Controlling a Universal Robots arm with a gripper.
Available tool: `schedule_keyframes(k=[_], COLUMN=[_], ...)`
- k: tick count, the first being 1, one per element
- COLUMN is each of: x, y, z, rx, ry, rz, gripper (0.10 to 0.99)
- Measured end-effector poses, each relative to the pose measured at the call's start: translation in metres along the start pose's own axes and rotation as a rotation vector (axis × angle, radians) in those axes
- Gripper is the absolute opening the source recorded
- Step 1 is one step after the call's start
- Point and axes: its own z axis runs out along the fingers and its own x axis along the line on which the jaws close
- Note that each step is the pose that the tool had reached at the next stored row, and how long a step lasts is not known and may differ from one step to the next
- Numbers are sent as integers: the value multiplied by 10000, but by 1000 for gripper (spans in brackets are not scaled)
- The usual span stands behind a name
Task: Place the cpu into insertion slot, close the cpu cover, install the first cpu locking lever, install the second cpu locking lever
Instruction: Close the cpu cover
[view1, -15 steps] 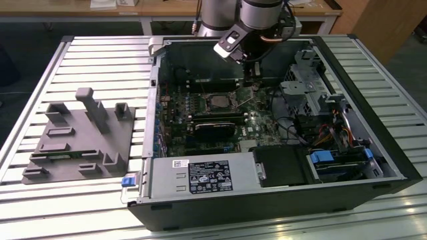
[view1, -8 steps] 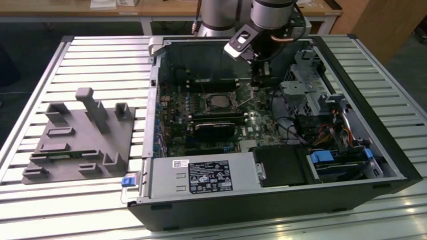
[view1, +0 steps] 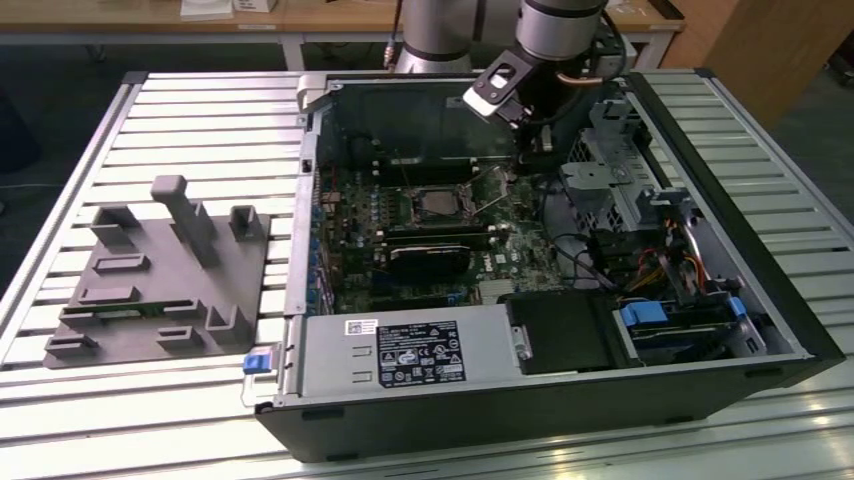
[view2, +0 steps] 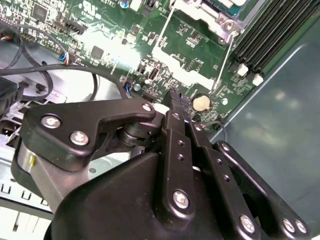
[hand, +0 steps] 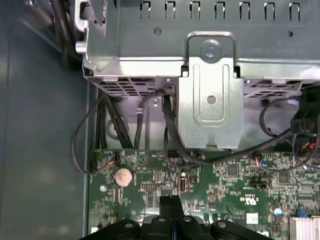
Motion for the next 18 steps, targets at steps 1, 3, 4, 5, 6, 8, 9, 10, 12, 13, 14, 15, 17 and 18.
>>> schedule_keyframes(k=[1, 3, 4, 5, 6, 8, 9, 10, 12, 13, 14, 15, 17, 18], x=[0, -1, -1, -2, -2, -3, -3, -4, -4, -5, -5, -5, -6, -6], y=[6, 13, 14, 13, 13, 13, 12, 12, 11, 11, 10, 10, 10, 10], z=[13, 41, 56, 71, 87, 120, 137, 155, 189, 205, 219, 231, 238, 238], rx=[3, 8, 11, 13, 15, 21, 23, 27, 34, 38, 43, 49, 54, 54], ry=[0, 1, 1, 0, 0, 0, 0, -2, -1, 0, 0, 0, -3, -3], rz=[0, 0, 1, 4, 6, 10, 12, 13, 15, 15, 16, 16, 16, 16], gripper=[106, 106, 106, 106, 106, 106, 106, 106, 106, 106, 106, 106, 106, 106])
